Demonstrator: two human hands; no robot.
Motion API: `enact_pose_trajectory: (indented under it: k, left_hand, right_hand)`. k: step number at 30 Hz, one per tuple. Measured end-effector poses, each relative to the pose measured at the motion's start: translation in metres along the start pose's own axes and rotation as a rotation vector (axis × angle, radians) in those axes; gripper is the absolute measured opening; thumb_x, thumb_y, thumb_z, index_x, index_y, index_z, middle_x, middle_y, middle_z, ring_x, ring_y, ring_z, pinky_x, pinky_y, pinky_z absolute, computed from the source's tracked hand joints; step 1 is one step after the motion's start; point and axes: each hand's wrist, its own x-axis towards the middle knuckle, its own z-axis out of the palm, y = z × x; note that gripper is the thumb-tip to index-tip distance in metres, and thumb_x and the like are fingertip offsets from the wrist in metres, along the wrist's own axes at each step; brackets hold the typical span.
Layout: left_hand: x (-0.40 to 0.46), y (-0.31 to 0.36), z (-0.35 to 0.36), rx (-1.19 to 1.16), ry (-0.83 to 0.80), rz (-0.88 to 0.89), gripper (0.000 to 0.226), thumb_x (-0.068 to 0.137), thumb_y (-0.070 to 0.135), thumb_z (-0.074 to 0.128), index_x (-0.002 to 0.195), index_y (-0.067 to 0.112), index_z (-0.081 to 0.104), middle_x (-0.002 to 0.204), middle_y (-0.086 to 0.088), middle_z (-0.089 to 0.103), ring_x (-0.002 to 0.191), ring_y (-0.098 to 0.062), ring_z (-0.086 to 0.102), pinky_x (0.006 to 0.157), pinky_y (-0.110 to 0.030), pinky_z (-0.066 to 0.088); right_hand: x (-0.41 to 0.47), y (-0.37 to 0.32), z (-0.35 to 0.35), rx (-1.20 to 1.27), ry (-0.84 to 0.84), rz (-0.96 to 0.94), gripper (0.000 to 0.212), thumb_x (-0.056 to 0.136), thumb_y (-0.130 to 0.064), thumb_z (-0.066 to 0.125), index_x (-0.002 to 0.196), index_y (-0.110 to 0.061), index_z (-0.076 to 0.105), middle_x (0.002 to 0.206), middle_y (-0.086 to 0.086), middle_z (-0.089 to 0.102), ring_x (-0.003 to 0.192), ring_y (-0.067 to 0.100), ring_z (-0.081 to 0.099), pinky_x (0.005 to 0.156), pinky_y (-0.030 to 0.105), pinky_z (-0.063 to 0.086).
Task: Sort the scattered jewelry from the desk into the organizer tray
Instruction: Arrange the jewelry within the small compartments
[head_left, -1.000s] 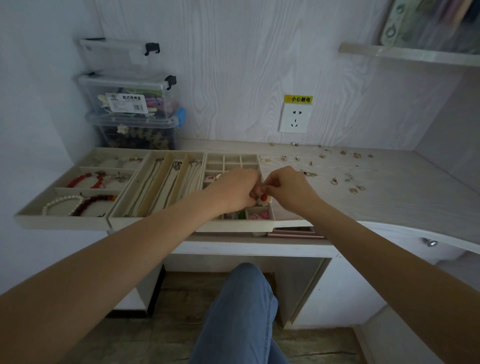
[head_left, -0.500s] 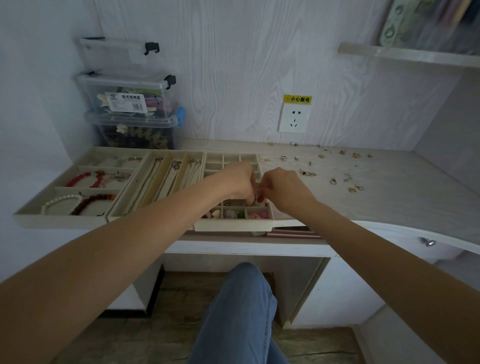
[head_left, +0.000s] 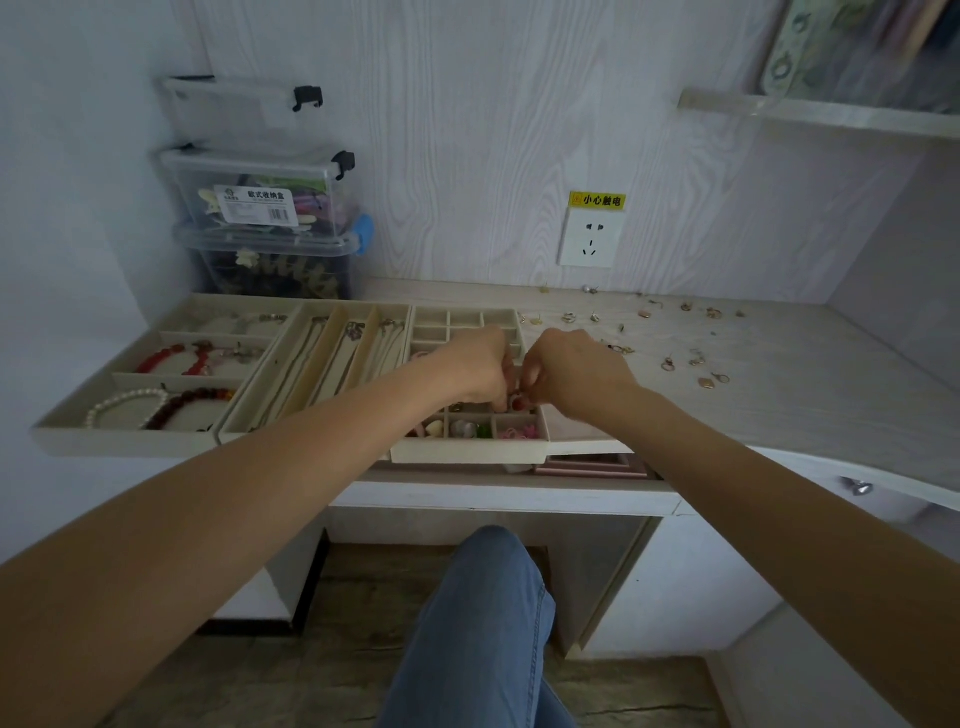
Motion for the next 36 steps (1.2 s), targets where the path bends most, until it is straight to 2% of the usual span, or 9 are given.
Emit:
enact_pose_trajectory:
  k: [8,15,18,21,26,29,31,33,36]
  left_hand:
    - [0.003,0.000,-0.001,0.058,-0.010,0.005,0.028,0.074,0.005,0.073,0.096,0.012,0.057,0.076,0.001,0.055,0.084,-0.019,0.056,0.069,-0.029,0.043]
    - [-0.001,0.004,-0.003,0.185,0.057,0.103,0.038,0.076,0.011,0.074,0.111,0.007,0.058,0.106,-0.006,0.063,0.100,-0.022,0.059,0.075,-0.026,0.041]
    - [-0.001,0.003,-0.004,0.182,0.026,0.097,0.031,0.076,0.010,0.074,0.102,0.010,0.058,0.103,-0.006,0.063,0.100,-0.022,0.059,0.076,-0.027,0.041]
    - [0.003,0.002,-0.006,0.140,-0.022,0.072,0.029,0.076,0.008,0.074,0.098,0.012,0.056,0.091,-0.001,0.057,0.095,-0.020,0.056,0.076,-0.028,0.042]
    - [0.006,-0.003,-0.007,0.080,-0.046,0.058,0.022,0.074,0.006,0.075,0.078,0.014,0.055,0.078,0.003,0.055,0.094,-0.022,0.058,0.079,-0.030,0.044]
    - [0.000,-0.003,-0.004,0.123,0.055,0.103,0.022,0.074,0.011,0.076,0.089,0.011,0.060,0.083,0.001,0.056,0.086,-0.018,0.056,0.073,-0.027,0.042]
    - [-0.001,-0.004,-0.001,0.179,0.122,0.133,0.024,0.075,0.014,0.077,0.095,0.007,0.064,0.086,-0.002,0.060,0.086,-0.019,0.060,0.077,-0.029,0.048]
    - [0.001,-0.005,0.002,0.191,0.126,0.131,0.023,0.076,0.013,0.076,0.093,0.004,0.066,0.085,-0.006,0.066,0.086,-0.021,0.064,0.080,-0.032,0.052]
    - [0.006,-0.004,0.002,0.179,0.118,0.080,0.021,0.076,0.010,0.075,0.094,0.004,0.066,0.082,-0.005,0.063,0.084,-0.020,0.063,0.075,-0.029,0.051]
  right_hand:
    - [-0.001,-0.017,-0.006,-0.107,-0.064,0.015,0.018,0.087,-0.010,0.058,0.105,-0.010,0.062,0.104,0.009,0.063,0.097,0.026,0.062,0.071,0.032,0.042]
    - [0.001,-0.021,-0.009,-0.140,-0.061,0.044,0.029,0.087,-0.010,0.059,0.115,-0.011,0.055,0.111,0.008,0.059,0.106,0.027,0.058,0.074,0.032,0.039]
    - [0.007,-0.018,-0.008,-0.100,-0.138,0.051,0.027,0.081,-0.007,0.066,0.107,-0.012,0.059,0.098,0.002,0.060,0.100,0.023,0.059,0.080,0.032,0.046]
    - [0.012,-0.016,-0.006,-0.052,-0.181,0.063,0.029,0.077,-0.004,0.070,0.104,-0.007,0.062,0.102,0.008,0.067,0.098,0.025,0.061,0.089,0.039,0.051]
    - [0.012,-0.016,-0.002,-0.089,-0.090,0.093,0.024,0.080,-0.006,0.067,0.096,-0.014,0.052,0.086,0.004,0.052,0.088,0.023,0.055,0.074,0.033,0.044]
    - [0.012,-0.013,-0.002,-0.064,-0.092,0.125,0.026,0.079,-0.008,0.069,0.088,-0.016,0.047,0.075,0.001,0.048,0.082,0.023,0.053,0.073,0.033,0.045]
    - [0.013,-0.013,-0.002,-0.039,-0.117,0.136,0.024,0.077,-0.009,0.071,0.085,-0.015,0.050,0.076,0.002,0.053,0.084,0.024,0.057,0.078,0.034,0.049]
    - [0.014,-0.012,-0.001,-0.038,-0.122,0.141,0.023,0.077,-0.008,0.071,0.084,-0.014,0.050,0.078,0.003,0.055,0.083,0.024,0.058,0.078,0.034,0.050]
    - [0.015,-0.013,0.003,-0.075,-0.091,0.144,0.026,0.079,-0.006,0.067,0.073,-0.012,0.043,0.068,0.001,0.048,0.076,0.021,0.054,0.071,0.031,0.045]
